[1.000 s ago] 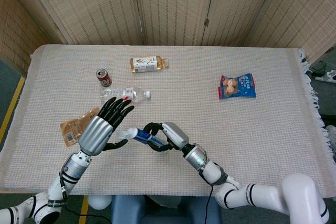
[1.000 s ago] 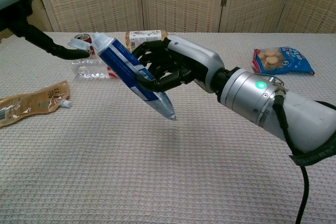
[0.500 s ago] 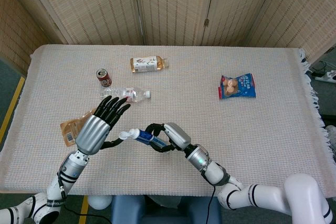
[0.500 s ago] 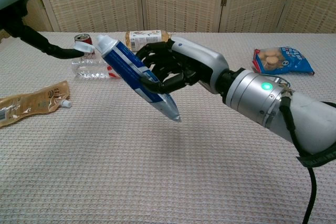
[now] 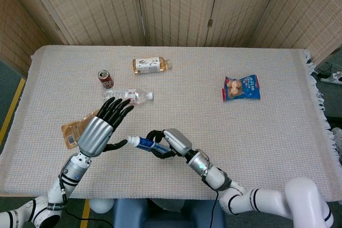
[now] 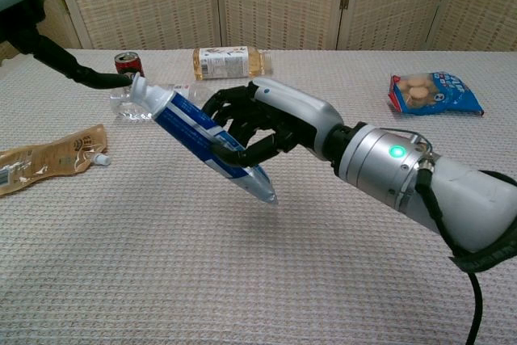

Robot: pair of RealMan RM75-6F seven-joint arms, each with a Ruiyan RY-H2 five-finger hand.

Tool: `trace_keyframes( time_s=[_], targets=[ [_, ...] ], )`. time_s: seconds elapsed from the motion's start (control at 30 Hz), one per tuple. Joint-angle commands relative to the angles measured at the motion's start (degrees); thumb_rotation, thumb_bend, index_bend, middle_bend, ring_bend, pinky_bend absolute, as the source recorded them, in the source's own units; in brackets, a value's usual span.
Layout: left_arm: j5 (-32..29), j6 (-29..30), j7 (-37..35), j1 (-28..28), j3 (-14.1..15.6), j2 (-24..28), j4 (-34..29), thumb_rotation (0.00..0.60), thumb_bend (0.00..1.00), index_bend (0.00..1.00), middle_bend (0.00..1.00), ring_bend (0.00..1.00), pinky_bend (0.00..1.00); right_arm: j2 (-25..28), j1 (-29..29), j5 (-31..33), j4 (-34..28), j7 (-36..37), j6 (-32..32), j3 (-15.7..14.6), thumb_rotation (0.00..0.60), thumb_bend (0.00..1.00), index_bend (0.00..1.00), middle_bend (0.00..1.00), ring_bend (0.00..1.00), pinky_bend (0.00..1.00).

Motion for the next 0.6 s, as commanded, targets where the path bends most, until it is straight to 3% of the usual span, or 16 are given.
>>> trace_keyframes(
  time_s=[0.03, 0.33, 0.4, 0.43, 0.47, 0.5, 0.53, 0.6],
  targets=[
    [-1.74, -0.94, -3.21, 0.26, 0.14, 1.54, -2.02, 0.600, 0.22, 0.06, 0.07, 0.07, 0.00, 0.16, -0.24, 0.28, -0.21, 0.33, 0.38, 0.40, 0.600, 0.87, 0.76, 0.69, 0.69, 0.43],
    [-6.52, -6.71, -20.23, -0.21, 0.45, 6.94, -9.25, 0.600, 0.21, 0.07, 0.07, 0.06, 0.00, -0.11, -0.40, 0.35, -1.33, 1.15, 1.15, 1.12, 0.600, 0.87, 0.76, 0.69, 0.70, 0.43],
    [-6.23, -7.22, -23.00, -0.52, 0.35, 7.40, -9.57, 0.558, 0.20, 0.07, 0.07, 0.06, 0.00, -0.63, -0.48, 0.29, -1.52, 1.13, 1.45, 1.10, 0.600, 0.87, 0.76, 0.69, 0.70, 0.43],
    [-5.92, -7.42, -24.09, -0.70, 0.37, 7.51, -9.50, 0.480, 0.19, 0.07, 0.07, 0.05, 0.00, -0.96, -0.60, 0.26, -1.71, 0.97, 1.79, 1.11, 0.600, 0.87, 0.76, 0.69, 0.70, 0.43],
    [-5.63, -7.56, -24.68, -0.84, 0.43, 7.55, -9.41, 0.348, 0.17, 0.08, 0.07, 0.05, 0.00, -1.18, -0.67, 0.25, -1.87, 0.87, 2.02, 1.15, 0.600, 0.87, 0.76, 0.69, 0.69, 0.43],
    [-5.48, -7.68, -25.12, -0.95, 0.48, 7.52, -9.33, 0.288, 0.17, 0.08, 0.07, 0.05, 0.00, -1.40, -0.75, 0.33, -2.03, 0.81, 2.24, 1.26, 0.600, 0.87, 0.76, 0.69, 0.68, 0.43],
    [-5.41, -7.72, -25.44, -1.09, 0.44, 7.34, -9.23, 0.170, 0.15, 0.08, 0.07, 0.04, 0.00, -1.69, -0.80, 0.62, -2.21, 0.67, 2.32, 1.48, 0.600, 0.87, 0.76, 0.69, 0.68, 0.43],
    [-5.42, -7.71, -25.31, -1.32, 0.32, 6.87, -8.96, 0.057, 0.14, 0.08, 0.07, 0.04, 0.00, -1.85, -0.84, 1.03, -2.82, 0.68, 2.19, 1.74, 0.600, 0.87, 0.76, 0.69, 0.68, 0.44]
  ],
)
